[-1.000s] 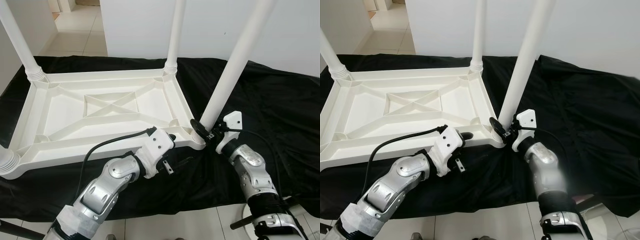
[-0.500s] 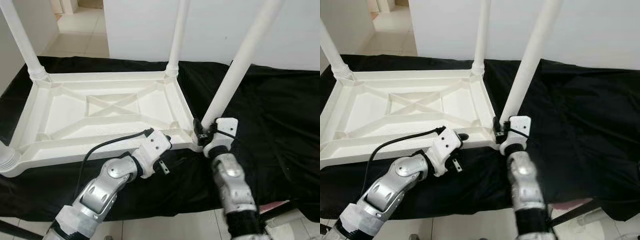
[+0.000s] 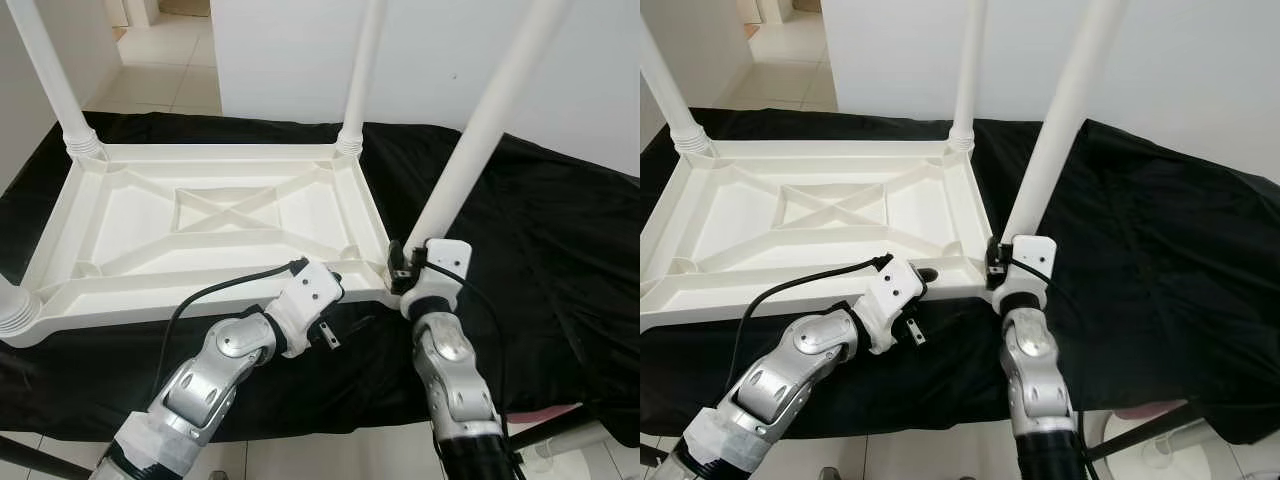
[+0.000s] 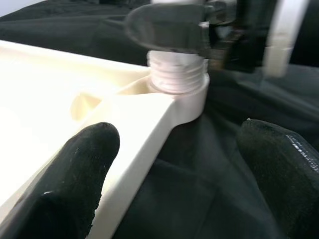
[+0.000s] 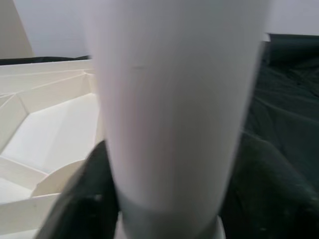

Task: Building children table

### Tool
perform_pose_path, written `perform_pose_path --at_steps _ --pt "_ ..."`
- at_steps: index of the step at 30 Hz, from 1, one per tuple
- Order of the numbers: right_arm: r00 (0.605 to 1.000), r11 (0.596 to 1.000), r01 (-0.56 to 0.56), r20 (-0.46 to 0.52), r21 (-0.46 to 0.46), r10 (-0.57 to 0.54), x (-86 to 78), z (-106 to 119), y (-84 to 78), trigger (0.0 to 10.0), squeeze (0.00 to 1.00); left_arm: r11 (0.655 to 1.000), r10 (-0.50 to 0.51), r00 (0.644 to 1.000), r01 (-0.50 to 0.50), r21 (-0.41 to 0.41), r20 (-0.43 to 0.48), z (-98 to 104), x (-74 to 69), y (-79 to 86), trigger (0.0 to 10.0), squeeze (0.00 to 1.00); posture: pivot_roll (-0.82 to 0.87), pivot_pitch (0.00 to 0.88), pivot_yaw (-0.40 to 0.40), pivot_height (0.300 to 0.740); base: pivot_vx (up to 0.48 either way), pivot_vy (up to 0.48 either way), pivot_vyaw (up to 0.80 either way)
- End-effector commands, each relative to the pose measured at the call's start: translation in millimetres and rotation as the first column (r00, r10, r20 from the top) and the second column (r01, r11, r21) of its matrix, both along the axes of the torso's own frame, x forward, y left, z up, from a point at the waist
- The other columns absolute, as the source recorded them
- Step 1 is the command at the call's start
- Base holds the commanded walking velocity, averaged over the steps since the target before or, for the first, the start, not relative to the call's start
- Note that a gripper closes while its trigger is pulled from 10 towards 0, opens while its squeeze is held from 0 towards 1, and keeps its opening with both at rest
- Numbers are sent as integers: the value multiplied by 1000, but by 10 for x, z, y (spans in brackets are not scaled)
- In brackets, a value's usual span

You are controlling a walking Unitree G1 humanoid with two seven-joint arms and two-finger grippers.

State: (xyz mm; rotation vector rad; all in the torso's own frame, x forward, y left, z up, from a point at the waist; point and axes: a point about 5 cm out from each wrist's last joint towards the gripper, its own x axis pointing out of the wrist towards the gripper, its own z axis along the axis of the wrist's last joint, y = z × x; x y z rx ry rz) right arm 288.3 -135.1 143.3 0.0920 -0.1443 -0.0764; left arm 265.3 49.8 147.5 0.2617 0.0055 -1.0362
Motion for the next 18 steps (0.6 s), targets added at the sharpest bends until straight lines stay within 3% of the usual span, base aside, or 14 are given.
perform_pose_path --at_steps 1,6,7,8,9,10,13,18 --pt "1000 999 -2 -1 41 2 -58 -37 21 10000 1000 1000 -17 1000 17 9 -4 -32 -26 -19 10000 0 -59 61 -70 740 0 0 0" --pt "991 992 -125 57 14 124 -94 -4 -76 10000 1000 1000 -24 1000 24 -8 -12 -28 -54 -51 10000 0 -66 67 -69 740 0 0 0" --pt "989 991 -137 59 3 137 -87 -7 -115 10000 898 1000 -27 1000 27 -11 -15 -27 -56 -57 10000 0 -66 71 -66 740 0 0 0" --pt "987 988 -152 58 -4 152 -78 -5 -150 10000 659 1000 -28 1000 28 -12 -13 -24 -56 -61 10000 0 -66 71 -66 740 0 0 0" --pt "985 987 -159 59 -9 160 -72 -2 -172 10000 659 1000 -28 1000 28 -12 -12 -23 -55 -62 10000 0 -66 71 -66 740 0 0 0" --pt "977 979 -202 62 -27 203 -46 13 -219 10000 0 1000 -28 1000 28 -13 -10 -16 -53 -66 10000 0 -65 78 -65 740 0 0 0" --pt "959 960 -274 58 -51 277 -10 34 -278 10000 0 1000 -27 1000 27 -14 -5 -5 -49 -71 10000 0 -63 81 -63 740 0 0 0" --pt "890 881 -448 12 -154 455 112 44 -358 10000 0 1000 -16 1000 16 -13 8 16 -21 -61 10000 0 -58 90 -60 740 0 0 0"
